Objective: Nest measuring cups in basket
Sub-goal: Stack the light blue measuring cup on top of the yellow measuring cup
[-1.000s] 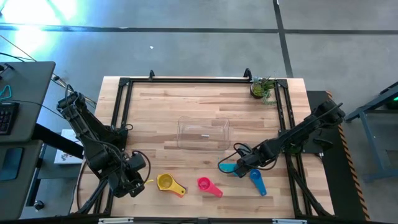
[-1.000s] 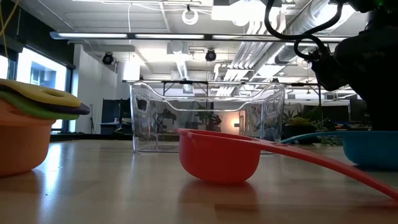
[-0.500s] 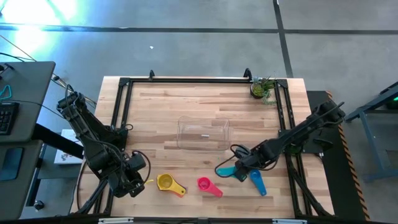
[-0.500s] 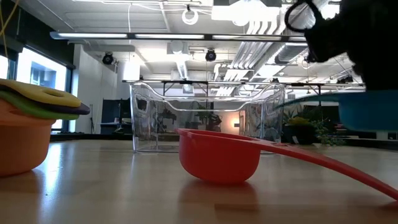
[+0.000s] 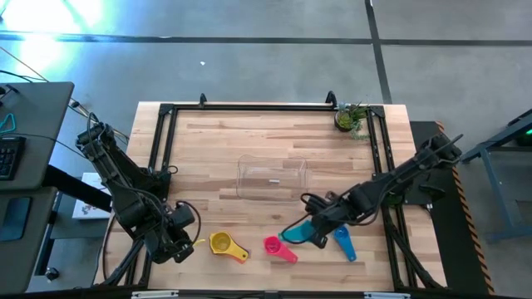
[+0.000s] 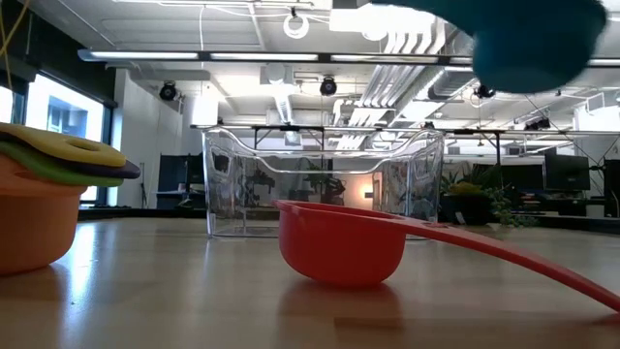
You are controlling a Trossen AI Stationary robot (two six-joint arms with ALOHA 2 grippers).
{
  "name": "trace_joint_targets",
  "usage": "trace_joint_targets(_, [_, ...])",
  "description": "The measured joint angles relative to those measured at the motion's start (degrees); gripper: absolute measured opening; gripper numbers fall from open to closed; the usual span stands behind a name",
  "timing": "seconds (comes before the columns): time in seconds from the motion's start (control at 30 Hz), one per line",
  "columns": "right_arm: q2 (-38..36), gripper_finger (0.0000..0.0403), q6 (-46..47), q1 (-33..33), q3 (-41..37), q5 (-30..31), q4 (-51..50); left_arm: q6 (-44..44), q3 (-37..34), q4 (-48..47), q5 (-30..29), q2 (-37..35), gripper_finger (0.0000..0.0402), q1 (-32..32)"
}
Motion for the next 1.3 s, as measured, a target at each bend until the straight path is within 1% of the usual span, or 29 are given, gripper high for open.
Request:
trace_joint_targets(0.27, [0.0, 0.0003, -9.33, -3.83, 2.59, 0.5, 5.46, -4.36, 0.0, 0.0, -0.02, 0.0, 0.0122, 0.01])
trace_joint_targets(0.47, [0.0, 0.0003, -16.61, -7.09, 4.44, 0.44, 10.82, -4.47, 0.0, 0.0, -0.02, 0.0, 0.0122, 0.01])
trace_joint_targets(0.8, [0.0, 0.0003, -26.53, -10.92, 6.42, 0.34, 27.54, -4.47, 0.0, -0.07, -0.02, 0.0, 0.0122, 0.01])
trace_joint_targets(0.97, [0.0, 0.0003, -27.74, -10.47, 6.42, -2.1, 31.67, -4.45, 0.0, -0.07, -0.02, 0.0, 0.0122, 0.01])
trace_joint_targets(1.3, [0.0, 0.0003, -24.33, -5.08, 6.41, -2.34, 31.03, -4.45, 0.0, -0.07, -0.02, 0.0, 0.0122, 0.01])
